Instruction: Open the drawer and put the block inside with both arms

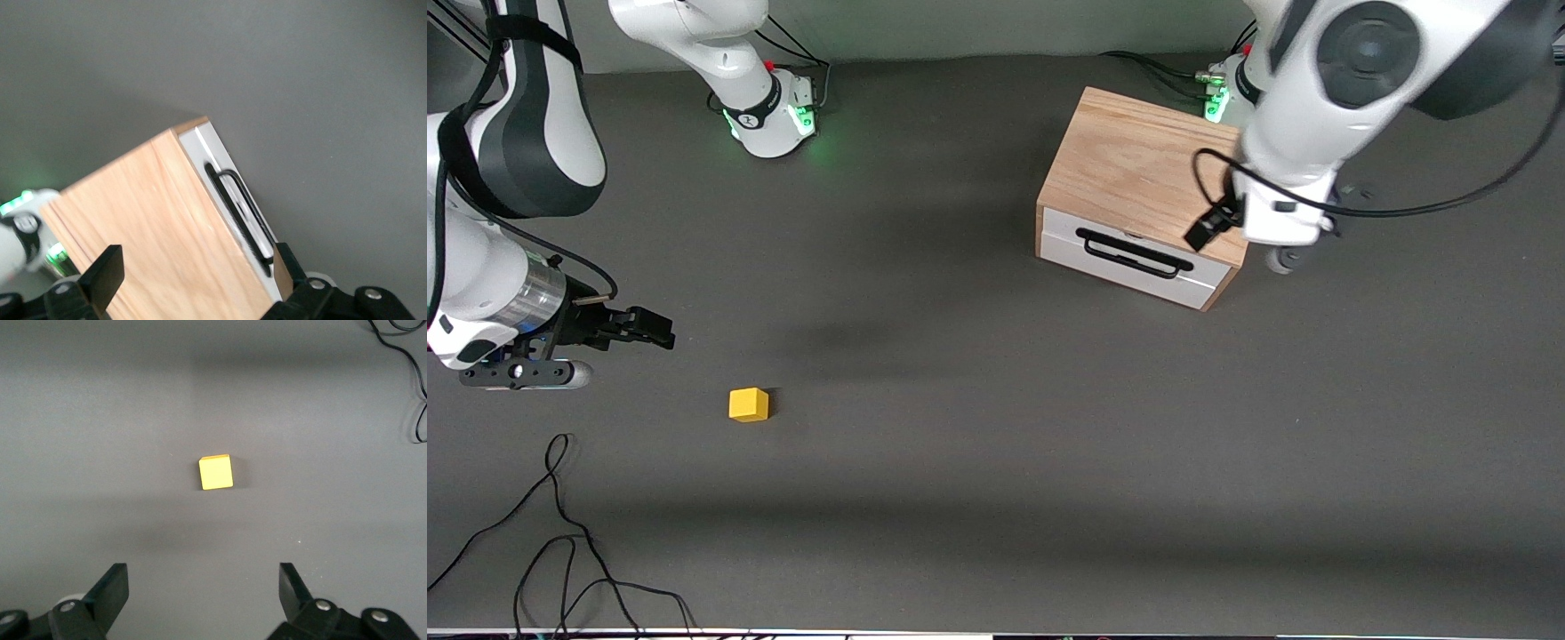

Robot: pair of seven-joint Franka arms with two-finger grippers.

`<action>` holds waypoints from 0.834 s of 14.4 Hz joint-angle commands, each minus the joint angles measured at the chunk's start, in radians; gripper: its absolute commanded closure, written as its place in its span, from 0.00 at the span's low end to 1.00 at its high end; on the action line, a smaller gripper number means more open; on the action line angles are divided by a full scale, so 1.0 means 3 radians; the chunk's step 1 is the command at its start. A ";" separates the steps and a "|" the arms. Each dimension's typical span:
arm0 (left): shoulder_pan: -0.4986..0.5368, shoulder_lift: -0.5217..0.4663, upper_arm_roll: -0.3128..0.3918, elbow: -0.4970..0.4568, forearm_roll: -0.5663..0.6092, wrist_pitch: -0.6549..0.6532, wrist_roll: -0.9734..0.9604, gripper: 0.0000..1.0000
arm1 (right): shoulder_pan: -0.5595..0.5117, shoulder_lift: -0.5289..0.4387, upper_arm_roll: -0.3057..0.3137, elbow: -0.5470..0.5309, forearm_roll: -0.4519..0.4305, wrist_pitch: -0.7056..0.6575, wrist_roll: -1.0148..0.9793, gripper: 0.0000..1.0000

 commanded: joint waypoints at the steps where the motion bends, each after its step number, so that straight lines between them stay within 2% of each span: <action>1: -0.0003 0.0088 -0.0246 0.0046 0.0023 0.0019 -0.0802 0.00 | 0.0024 0.0042 -0.0011 0.0085 -0.0029 -0.0004 -0.0046 0.00; 4: -0.0034 0.0149 -0.0411 0.0046 0.0028 0.0060 -0.1381 0.00 | 0.0024 0.0037 -0.0011 0.0085 -0.0029 0.0001 -0.0056 0.00; 7: -0.0019 0.0266 -0.0406 0.0025 0.0013 0.0091 -0.1433 0.00 | 0.0024 0.0042 -0.0011 0.0085 -0.0029 0.0007 -0.0056 0.00; 12: 0.0002 0.0415 -0.0396 -0.0383 0.0033 0.0765 -0.1633 0.00 | 0.0019 0.0053 -0.0011 0.0085 -0.0018 0.0012 -0.0056 0.00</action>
